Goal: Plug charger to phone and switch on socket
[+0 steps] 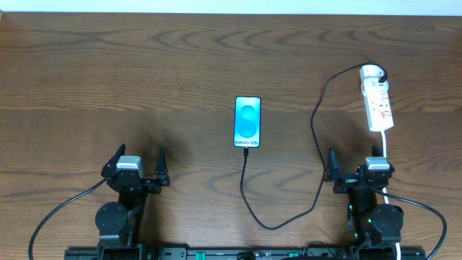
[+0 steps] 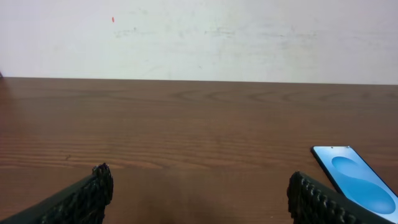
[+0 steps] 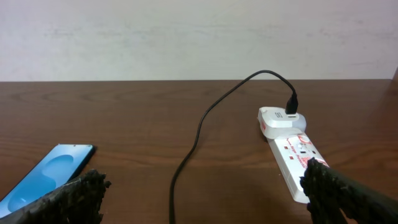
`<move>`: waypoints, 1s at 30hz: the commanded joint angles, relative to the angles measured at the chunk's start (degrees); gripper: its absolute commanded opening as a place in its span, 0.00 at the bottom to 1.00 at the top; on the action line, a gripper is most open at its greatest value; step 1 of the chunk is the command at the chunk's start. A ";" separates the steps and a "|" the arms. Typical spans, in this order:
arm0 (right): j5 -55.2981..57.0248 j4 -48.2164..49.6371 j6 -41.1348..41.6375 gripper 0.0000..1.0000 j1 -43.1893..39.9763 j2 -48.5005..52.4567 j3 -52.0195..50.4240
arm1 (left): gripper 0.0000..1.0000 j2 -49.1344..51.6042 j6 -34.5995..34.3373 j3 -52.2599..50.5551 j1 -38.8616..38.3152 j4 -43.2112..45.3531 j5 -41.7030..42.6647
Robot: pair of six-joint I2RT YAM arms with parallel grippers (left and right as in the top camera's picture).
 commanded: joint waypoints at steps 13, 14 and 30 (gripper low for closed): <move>0.28 -0.22 -0.66 0.99 -0.17 -0.37 -0.13 | 0.91 -0.57 0.96 -1.03 -0.52 -1.92 -0.13; 0.28 -0.22 -0.66 0.99 -0.17 -0.37 -0.13 | 0.91 -0.57 0.96 -1.03 -0.52 -1.90 -0.13; 0.28 -0.22 -0.66 0.99 -0.17 -0.37 -0.13 | 0.91 -0.39 0.96 -1.03 -0.52 -1.92 -0.13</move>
